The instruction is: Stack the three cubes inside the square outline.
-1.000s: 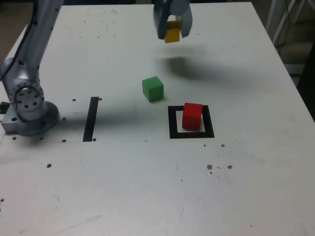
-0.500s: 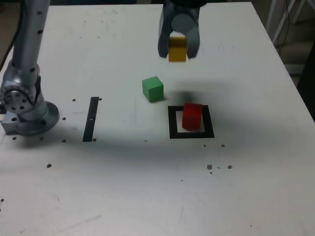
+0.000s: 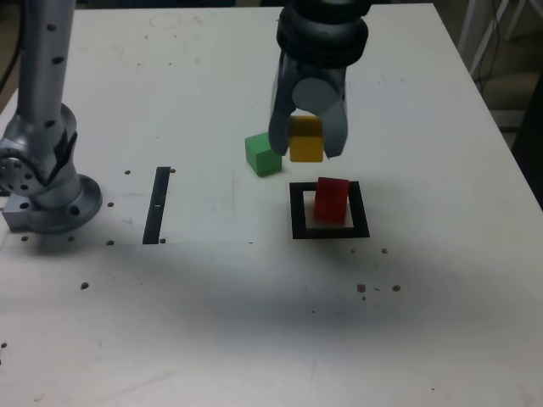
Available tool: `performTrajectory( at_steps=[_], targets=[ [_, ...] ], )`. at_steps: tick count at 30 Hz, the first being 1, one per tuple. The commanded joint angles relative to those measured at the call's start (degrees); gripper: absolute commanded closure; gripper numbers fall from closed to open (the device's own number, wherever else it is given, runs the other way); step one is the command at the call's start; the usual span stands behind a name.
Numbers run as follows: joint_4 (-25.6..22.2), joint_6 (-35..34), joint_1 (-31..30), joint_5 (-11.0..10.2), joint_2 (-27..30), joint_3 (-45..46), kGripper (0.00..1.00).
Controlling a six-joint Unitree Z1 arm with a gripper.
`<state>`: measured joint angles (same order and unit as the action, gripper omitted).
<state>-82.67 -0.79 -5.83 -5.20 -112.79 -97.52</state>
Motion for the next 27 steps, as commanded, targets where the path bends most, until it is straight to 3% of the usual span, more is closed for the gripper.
performTrajectory(
  at_steps=[1, 27],
  targets=[
    [0.19, -0.38, -0.51, 0.11, -0.49, -0.21, 0.74],
    [4.92, 0.34, -2.25, 0.84, -5.75, -1.14, 0.73]
  ],
)
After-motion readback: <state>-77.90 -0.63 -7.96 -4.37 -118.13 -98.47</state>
